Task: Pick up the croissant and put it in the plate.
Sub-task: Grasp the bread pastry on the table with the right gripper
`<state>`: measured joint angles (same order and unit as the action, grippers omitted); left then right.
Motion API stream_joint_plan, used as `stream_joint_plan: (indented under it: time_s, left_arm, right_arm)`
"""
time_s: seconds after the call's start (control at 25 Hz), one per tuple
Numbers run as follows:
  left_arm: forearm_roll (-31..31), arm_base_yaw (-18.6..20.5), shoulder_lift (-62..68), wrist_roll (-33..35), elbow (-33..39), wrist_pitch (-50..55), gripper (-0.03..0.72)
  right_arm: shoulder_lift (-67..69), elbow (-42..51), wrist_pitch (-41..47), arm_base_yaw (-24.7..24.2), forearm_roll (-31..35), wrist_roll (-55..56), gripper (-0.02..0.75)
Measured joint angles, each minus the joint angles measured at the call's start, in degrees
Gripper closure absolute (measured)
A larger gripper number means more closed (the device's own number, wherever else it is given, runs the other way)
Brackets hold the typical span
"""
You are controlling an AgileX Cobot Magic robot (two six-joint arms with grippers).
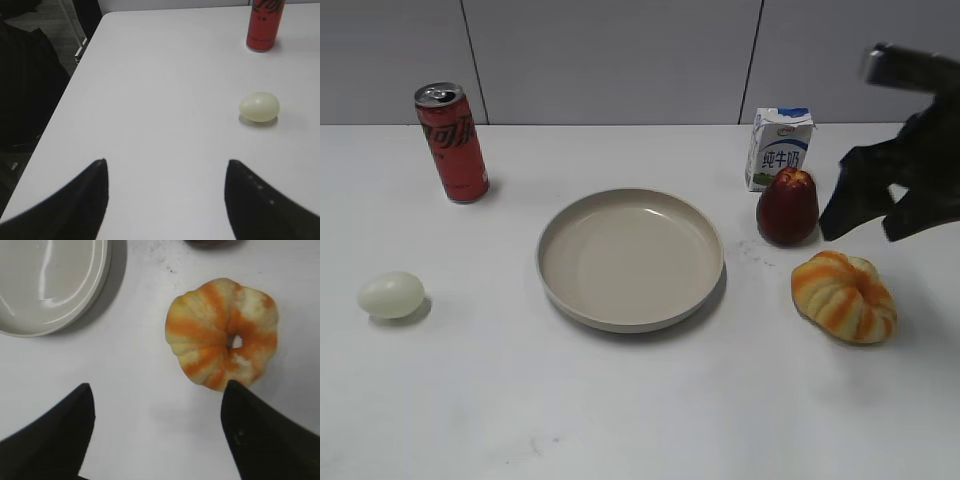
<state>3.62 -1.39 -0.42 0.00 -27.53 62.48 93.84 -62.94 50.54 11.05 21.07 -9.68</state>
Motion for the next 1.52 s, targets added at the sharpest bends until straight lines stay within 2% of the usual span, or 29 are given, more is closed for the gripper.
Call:
stream_joint_plan:
  time_s: [0.12,0.28,0.52,0.64,0.76,1.0,1.04,1.36,1.52]
  left_arm:
    - [0.0,0.0,0.0,0.0,0.0,0.0,0.137]
    - [0.0,0.0,0.0,0.0,0.0,0.0,0.137]
    - [0.0,0.0,0.0,0.0,0.0,0.0,0.137]
    - [0.0,0.0,0.0,0.0,0.0,0.0,0.137]
    - [0.0,0.0,0.0,0.0,0.0,0.0,0.137]
    - [0.0,0.0,0.0,0.0,0.0,0.0,0.137]
    - [0.0,0.0,0.0,0.0,0.0,0.0,0.137]
    - [0.0,0.0,0.0,0.0,0.0,0.0,0.137]
    - [0.0,0.0,0.0,0.0,0.0,0.0,0.137]
  right_arm:
    - [9.0,-1.9,0.0,2.3,-3.8,4.1,0.147]
    - [16.9,-2.3,-1.4,3.0,-6.2,6.0,0.147]
    - [19.9,-3.0,-3.1,3.0,-6.9,6.7,0.155]
    - [20.0,-3.0,-3.5,3.0,-8.0,6.8,0.211]
    - [20.0,-3.0,-4.0,3.0,-9.2,7.5,0.314]
    - [20.2,-3.0,-4.7,3.1,-13.2,9.4,0.628]
    - [20.4,-3.0,-4.8,3.1,-13.4,9.7,0.650]
    - [17.7,-2.8,-4.2,3.6,-14.8,7.3,0.650]
    - [10.6,-3.5,-3.6,6.2,-16.3,3.6,0.650]
